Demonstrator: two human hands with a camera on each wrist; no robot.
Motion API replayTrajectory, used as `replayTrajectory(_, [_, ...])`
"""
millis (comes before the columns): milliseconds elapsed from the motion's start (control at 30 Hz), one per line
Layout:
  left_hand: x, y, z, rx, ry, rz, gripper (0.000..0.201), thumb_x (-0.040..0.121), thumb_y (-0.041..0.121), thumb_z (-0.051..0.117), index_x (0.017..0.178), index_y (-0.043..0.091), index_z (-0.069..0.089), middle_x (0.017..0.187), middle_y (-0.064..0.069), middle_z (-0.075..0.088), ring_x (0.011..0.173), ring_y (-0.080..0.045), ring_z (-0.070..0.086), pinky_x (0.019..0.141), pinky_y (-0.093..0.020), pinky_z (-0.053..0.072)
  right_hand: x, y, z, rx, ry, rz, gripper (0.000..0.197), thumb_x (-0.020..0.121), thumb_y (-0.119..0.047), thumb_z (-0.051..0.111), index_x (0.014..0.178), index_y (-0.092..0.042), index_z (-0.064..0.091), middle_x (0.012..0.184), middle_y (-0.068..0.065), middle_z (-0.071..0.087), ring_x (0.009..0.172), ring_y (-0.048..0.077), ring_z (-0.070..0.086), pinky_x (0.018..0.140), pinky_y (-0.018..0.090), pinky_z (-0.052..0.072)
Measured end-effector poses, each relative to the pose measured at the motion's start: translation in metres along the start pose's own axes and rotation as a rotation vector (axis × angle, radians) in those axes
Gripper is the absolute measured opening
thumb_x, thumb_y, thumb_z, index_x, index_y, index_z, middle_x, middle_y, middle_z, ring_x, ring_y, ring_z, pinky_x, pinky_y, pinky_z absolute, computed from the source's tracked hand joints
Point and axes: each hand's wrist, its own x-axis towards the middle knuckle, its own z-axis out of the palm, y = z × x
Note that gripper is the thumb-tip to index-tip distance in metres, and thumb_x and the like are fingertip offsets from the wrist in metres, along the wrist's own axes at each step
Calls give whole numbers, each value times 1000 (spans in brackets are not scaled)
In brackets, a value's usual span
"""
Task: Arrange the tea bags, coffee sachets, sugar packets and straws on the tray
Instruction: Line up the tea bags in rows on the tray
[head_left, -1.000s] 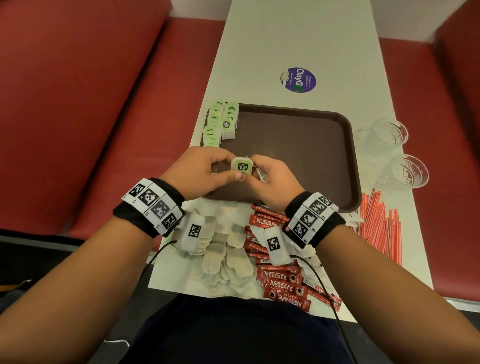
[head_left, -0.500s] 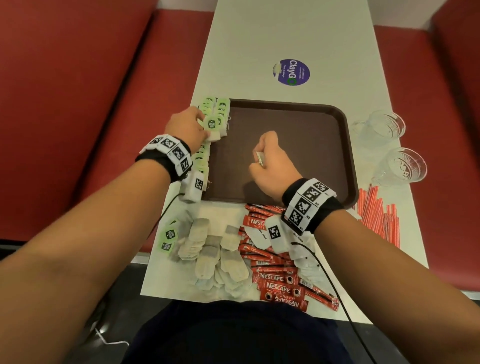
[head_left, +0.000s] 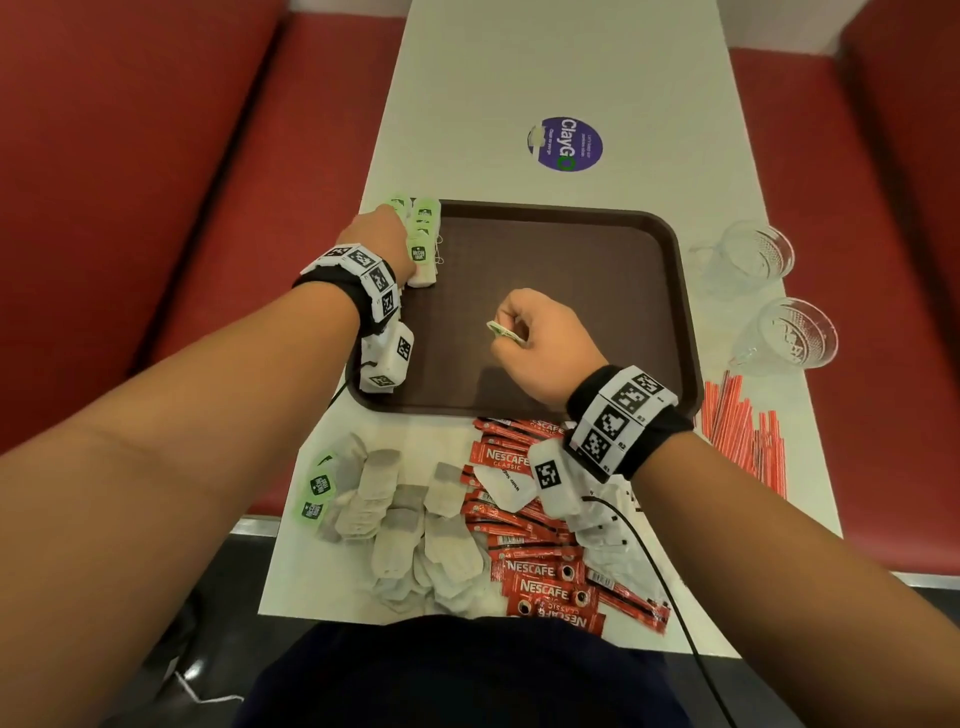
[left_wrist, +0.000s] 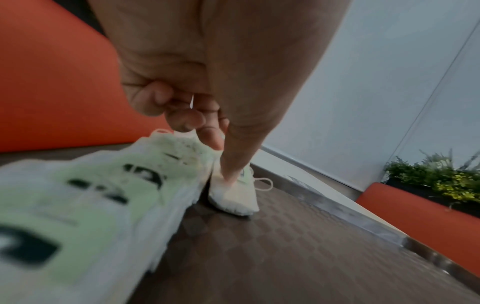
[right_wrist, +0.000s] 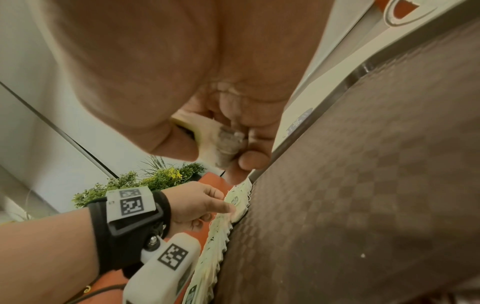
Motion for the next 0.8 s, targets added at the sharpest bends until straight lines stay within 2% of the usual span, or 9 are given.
replayTrajectory(67, [3,5,0,50,-3,39,28,87,30,66,110,12,64,110,-11,67,99,-33,64,79,-38,52,0,1,1,3,2,3,10,84,-12,60,79,-14,53,79,-3,53,67,12,47,63,27,38])
replayTrajectory(167, [5,14,5,127,-45,70,43,88,53,61,97,11,67,98,-9,66,85,-30,60,68,-34,46,1,1,1,2,7,2,5,85,-15,62,84,-13,57,76,-5,56,67,13,50,64,30,44])
replayTrajectory(233, [4,17,9,175,-69,95,49,87,59,61,90,10,63,90,-8,61,81,-28,55,67,-33,43,1,1,1,5,8,-1,4,87,-16,63,87,-15,59,75,-5,58,66,14,52,66,32,47])
replayTrajectory(333, [4,18,11,219,-64,137,48,88,57,61,88,10,57,89,-9,58,80,-28,52,68,-33,42,2,1,-1,3,13,-13,4,89,-21,64,89,-18,60,76,-4,62,67,19,59,67,38,53])
replayTrajectory(467, [6,14,12,212,-44,166,37,88,48,61,87,11,55,99,-13,65,81,-28,52,68,-32,42,3,2,-2,4,14,-13,5,90,-24,64,90,-21,60,79,3,67,69,25,63,69,46,56])
replayTrajectory(567, [0,16,4,179,-61,185,42,90,52,59,90,10,58,99,-12,67,88,-29,59,74,-34,48,3,2,-2,0,26,-14,5,90,-26,65,91,-22,61,80,4,68,69,25,63,69,47,56])
replayTrajectory(633, [-10,18,-5,81,-41,235,44,92,58,55,94,15,62,93,-6,66,90,-27,61,77,-36,50,5,3,-2,-1,32,-14,6,91,-27,65,92,-22,62,79,0,67,70,22,63,70,46,56])
replayTrajectory(700, [-26,19,-15,-125,-10,327,40,93,61,51,91,23,64,87,1,66,85,-20,62,73,-33,46,8,4,-1,6,26,-7,6,92,-27,65,96,-23,63,81,-4,66,73,18,64,72,46,57])
replayTrajectory(800, [-63,16,-31,-425,-98,484,45,89,66,52,89,25,69,87,4,69,78,-13,61,73,-29,47,12,6,1,19,32,8,6,93,-27,65,99,-26,63,86,-7,67,77,14,67,72,42,59])
